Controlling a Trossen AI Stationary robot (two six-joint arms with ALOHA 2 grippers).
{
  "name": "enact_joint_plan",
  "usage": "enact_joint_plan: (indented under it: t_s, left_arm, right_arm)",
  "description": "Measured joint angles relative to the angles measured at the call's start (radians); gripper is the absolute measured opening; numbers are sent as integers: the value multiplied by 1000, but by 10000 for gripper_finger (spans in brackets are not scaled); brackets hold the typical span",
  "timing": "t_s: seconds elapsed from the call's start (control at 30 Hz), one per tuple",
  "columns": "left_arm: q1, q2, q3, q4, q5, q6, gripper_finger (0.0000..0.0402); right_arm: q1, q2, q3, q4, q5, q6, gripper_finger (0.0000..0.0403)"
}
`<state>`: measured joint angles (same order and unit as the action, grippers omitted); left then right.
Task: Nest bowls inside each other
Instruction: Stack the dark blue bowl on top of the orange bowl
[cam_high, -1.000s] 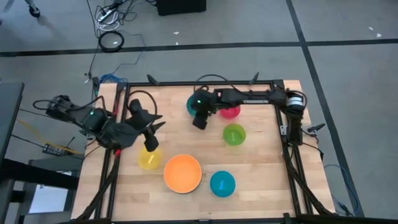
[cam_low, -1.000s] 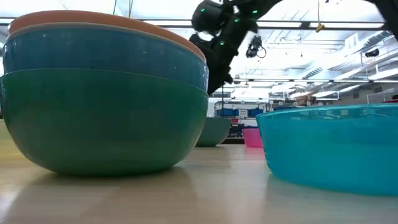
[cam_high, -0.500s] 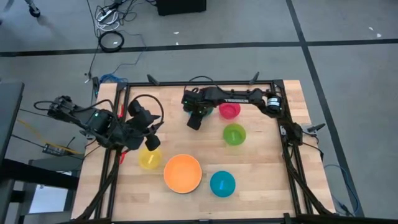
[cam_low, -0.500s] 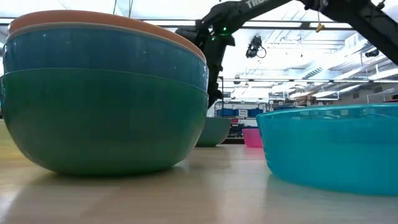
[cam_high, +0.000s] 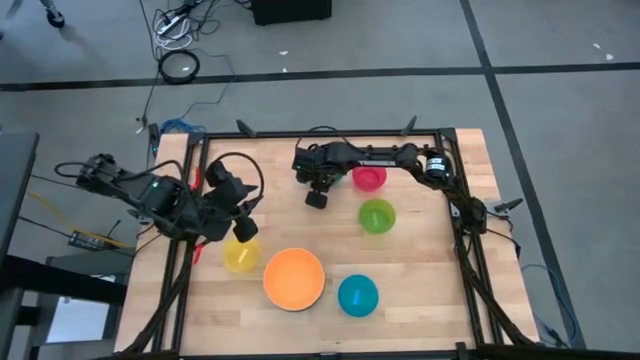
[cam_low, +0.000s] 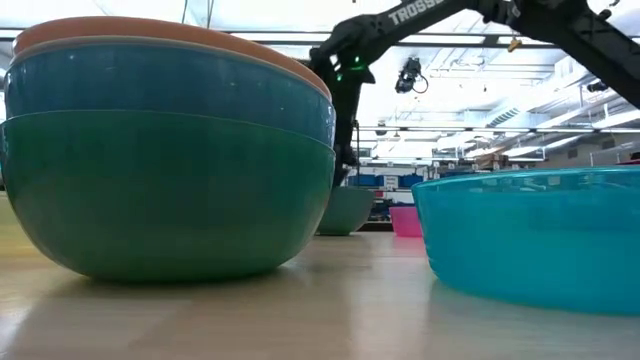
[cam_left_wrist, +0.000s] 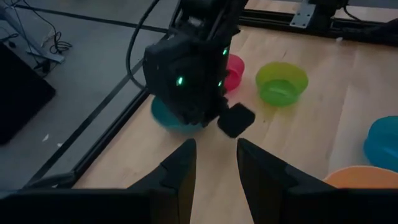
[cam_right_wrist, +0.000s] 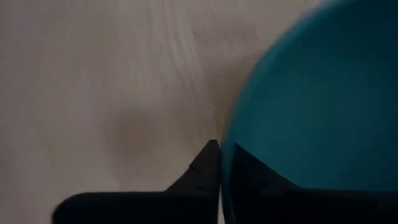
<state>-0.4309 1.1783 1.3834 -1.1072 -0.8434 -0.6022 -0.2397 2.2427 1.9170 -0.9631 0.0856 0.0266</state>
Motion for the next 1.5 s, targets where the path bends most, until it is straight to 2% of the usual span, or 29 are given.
enact_joint_plan:
  t_s: [0.1, 0.2, 0.37, 0.5, 0.57, 0.7, 0.8, 0.93, 1.03, 1.1, 1.2, 1.4, 1.5]
  left_arm:
    - [0, 0, 0, -35, -4, -7, 124]
    - [0, 0, 0, -89, -8, -35, 124]
    - [0, 0, 0, -214, 21, -118, 124]
    - [-4, -1, -15, -280, 162, -148, 124]
    - [-12, 0, -38, -278, 222, -154, 124]
    - [-44, 0, -91, -273, 260, -203, 124]
    - [-66, 0, -140, -272, 280, -247, 124]
    - [-102, 0, -170, -270, 291, -290, 124]
    - [-126, 0, -172, -259, 306, -308, 124]
    - [-143, 0, -171, -245, 307, -317, 124]
    - [-162, 0, -170, -247, 308, -319, 124]
    - [-167, 0, -170, -248, 308, -336, 124]
    - [-168, 0, -170, -249, 308, -349, 124]
  right_arm:
    - [27, -59, 0, -13, 49, -20, 4]
    - [76, -148, 0, -22, 29, -42, 2]
    - [205, -301, 0, 34, -187, -48, 1]
    - [331, -362, 0, 132, -392, 5, 1]
    - [394, -369, 0, 173, -447, 41, 1]
    - [496, -348, -2, 199, -452, 77, 0]
    - [541, -310, -3, 223, -408, 122, 0]
    - [551, -256, -3, 250, -354, 159, 0]
    - [544, -214, -3, 273, -356, 180, 2]
    - [539, -196, -3, 282, -406, 208, 8]
    - [530, -182, -3, 283, -479, 243, 31]
    - [517, -185, -3, 261, -503, 264, 96]
    - [509, -194, -3, 248, -556, 274, 122]
